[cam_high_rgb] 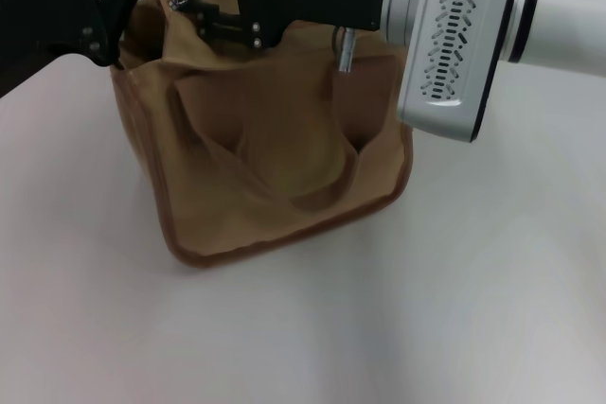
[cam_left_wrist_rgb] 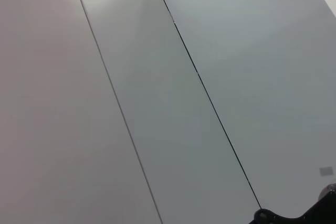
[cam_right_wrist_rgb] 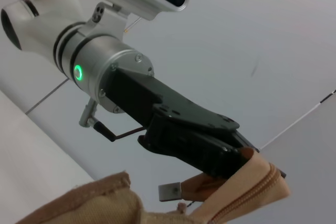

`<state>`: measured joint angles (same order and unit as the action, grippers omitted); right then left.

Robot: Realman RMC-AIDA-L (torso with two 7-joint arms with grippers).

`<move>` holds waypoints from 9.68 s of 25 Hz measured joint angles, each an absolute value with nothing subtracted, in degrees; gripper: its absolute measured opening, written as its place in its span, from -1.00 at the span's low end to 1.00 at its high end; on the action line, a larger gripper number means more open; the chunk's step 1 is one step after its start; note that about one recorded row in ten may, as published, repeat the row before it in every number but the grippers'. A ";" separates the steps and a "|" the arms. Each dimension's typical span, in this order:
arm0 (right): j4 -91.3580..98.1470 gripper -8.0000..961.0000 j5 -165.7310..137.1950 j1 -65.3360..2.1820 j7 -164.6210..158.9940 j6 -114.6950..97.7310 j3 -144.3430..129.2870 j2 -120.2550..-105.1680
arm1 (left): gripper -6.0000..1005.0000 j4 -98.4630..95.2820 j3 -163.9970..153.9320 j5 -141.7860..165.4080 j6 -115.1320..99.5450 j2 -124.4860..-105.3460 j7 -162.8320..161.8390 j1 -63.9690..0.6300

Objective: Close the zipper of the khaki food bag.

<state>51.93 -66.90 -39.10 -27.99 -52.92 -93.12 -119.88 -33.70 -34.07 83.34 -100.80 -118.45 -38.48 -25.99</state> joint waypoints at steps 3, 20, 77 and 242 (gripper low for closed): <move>51.85 0.46 -66.57 -38.76 -27.40 -53.50 -93.18 -119.88 | -0.87 -33.73 -34.03 83.31 -100.96 -118.44 -38.49 -25.92; 51.69 -0.91 -66.58 -38.58 -26.74 -53.71 -93.80 -119.88 | -0.86 -33.56 -33.98 83.30 -101.34 -118.48 -38.35 -25.97; 54.48 -0.98 -57.29 -22.26 -20.55 -59.80 -82.25 -119.88 | -0.84 -32.08 -30.20 80.24 -100.61 -118.21 -37.89 -20.30; 72.31 -0.43 -132.02 -52.09 -107.62 -69.34 -82.75 -119.76 | -0.76 -30.41 -33.66 80.51 -108.71 -118.47 -36.59 -20.60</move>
<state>72.31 -132.02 -52.09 -107.62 -69.34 -82.76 -119.76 -30.41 -33.66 80.51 -108.71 -118.47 -36.59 -20.60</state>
